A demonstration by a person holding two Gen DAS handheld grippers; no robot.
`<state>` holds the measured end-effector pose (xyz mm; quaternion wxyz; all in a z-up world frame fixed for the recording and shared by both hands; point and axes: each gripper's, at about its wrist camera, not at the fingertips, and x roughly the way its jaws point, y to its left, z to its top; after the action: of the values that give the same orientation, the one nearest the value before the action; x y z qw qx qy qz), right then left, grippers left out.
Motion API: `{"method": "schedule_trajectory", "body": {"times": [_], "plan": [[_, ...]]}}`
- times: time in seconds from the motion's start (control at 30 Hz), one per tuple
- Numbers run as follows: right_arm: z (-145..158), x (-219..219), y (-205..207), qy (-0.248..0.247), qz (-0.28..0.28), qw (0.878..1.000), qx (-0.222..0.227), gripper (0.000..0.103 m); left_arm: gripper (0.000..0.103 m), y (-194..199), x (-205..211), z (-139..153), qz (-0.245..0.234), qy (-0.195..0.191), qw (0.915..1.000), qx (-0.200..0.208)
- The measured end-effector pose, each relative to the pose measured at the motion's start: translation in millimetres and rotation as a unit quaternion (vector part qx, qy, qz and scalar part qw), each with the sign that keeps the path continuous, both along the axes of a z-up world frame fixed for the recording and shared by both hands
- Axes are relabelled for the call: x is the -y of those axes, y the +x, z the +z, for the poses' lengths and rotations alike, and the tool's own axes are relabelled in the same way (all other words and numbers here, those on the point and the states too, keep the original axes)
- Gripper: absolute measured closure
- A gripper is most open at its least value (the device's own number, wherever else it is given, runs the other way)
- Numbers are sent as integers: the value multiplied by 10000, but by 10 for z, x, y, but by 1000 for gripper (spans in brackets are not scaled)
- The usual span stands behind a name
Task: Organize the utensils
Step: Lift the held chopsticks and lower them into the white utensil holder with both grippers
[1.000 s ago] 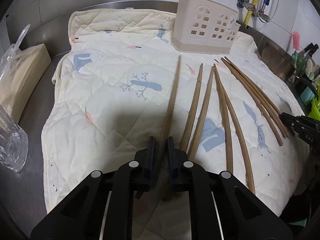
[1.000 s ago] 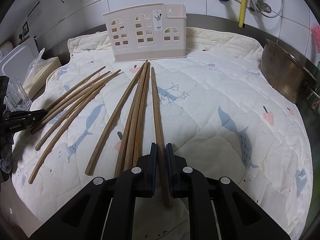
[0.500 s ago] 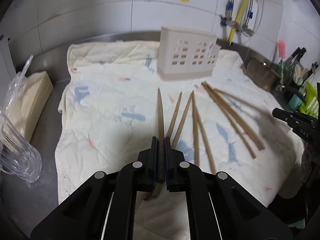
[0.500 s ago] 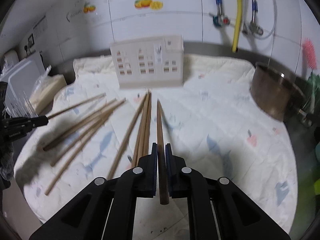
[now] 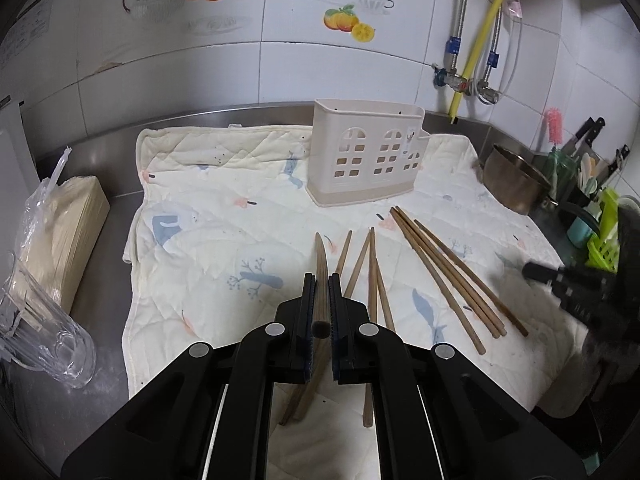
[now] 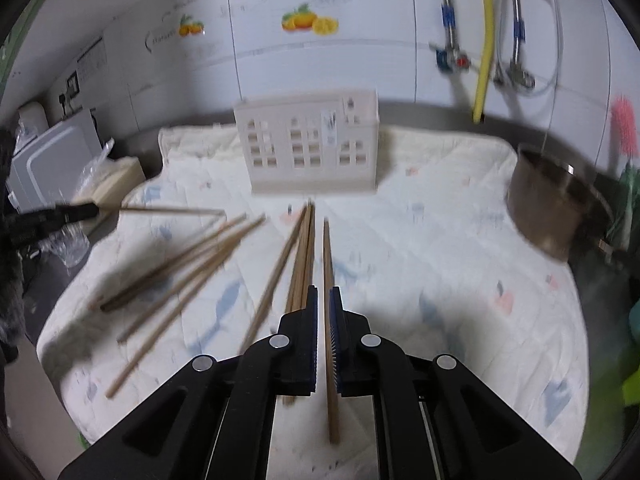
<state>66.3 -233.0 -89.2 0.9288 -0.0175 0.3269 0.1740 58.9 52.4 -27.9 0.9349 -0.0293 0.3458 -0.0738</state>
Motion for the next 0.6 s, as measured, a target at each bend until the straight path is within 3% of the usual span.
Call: {"method": "schedule_trajectory", "body": {"times": [0.27,0.6], "plan": [[-460,8,-34,-138,-22,9989,-456,93,98,24,11,4,-10,-24,10000,10],[-594,18,3,-118,-48,9983,-573,94,98,53,-13,-3,24,-134,9999,23]]}}
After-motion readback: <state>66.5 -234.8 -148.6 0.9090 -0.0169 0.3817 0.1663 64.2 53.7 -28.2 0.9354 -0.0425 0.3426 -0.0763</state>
